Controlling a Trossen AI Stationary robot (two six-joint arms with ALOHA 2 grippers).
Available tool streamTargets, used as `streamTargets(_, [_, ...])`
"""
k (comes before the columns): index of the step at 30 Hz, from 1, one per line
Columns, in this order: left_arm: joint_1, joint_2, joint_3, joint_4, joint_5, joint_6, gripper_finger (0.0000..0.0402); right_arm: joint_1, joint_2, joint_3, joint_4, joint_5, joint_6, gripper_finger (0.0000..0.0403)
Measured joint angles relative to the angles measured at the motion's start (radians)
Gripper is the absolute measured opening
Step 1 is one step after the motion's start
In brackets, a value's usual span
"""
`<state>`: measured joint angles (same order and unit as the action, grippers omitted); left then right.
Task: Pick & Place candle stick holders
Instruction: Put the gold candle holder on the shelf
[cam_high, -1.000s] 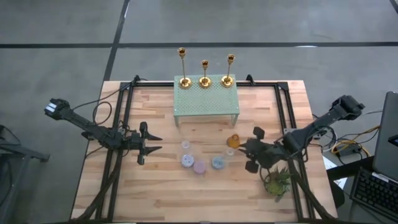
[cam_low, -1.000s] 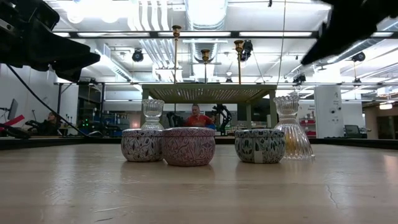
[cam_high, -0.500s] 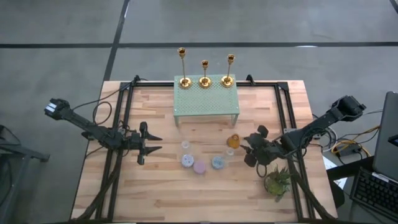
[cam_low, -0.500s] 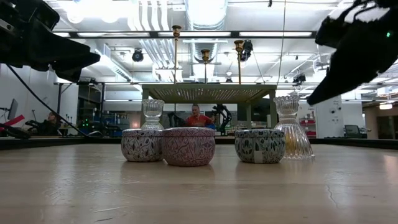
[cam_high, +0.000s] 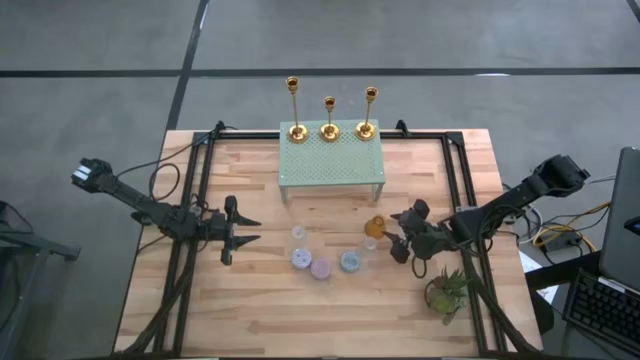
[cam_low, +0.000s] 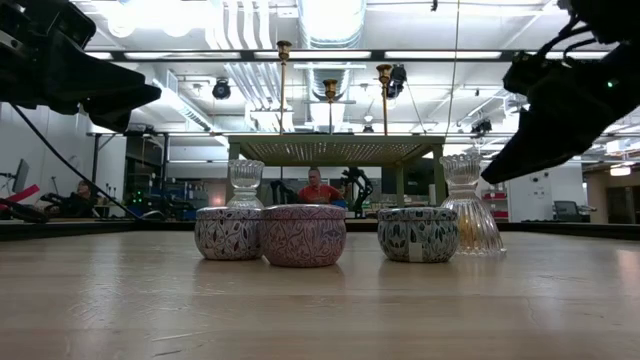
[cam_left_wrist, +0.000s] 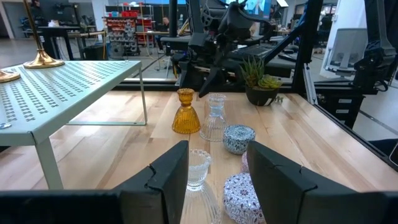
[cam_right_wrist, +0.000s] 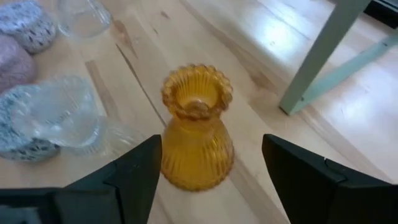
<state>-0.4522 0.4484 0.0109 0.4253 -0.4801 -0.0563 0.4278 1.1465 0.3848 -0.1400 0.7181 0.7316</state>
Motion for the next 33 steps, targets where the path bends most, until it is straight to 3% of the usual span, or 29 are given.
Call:
streamTargets(16, [0.0,0.0,0.0,0.0,0.0,0.0,0.0168,-0.001,0.001,-0.198,0.402,0.04,-0.038,0.0259])
streamTargets(23, [0.0,0.0,0.0,0.0,0.0,0.0,0.0168,-0.001,0.024,-0.189,0.412,0.071,-0.077,0.0264])
streamTargets(33, [0.0,0.0,0.0,0.0,0.0,0.0,0.0168,-0.008,0.175,-0.111,0.412,0.097,-0.104,0.0275])
